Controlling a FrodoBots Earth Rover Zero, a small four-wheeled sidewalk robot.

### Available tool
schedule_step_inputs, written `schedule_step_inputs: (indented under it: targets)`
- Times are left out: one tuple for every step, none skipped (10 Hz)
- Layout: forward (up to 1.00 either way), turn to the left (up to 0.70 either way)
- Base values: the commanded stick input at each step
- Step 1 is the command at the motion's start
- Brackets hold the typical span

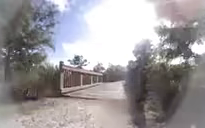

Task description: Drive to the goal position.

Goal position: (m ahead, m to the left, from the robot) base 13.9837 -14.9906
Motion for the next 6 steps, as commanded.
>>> schedule_step_inputs:
  targets:
    - [0.7, 0.35]
    - [0.7, 0.35]
    - [0.7, 0.35]
    - [0.7, 0.33]
    - [0.7, 0.11]
    - [0.7, 0.03]
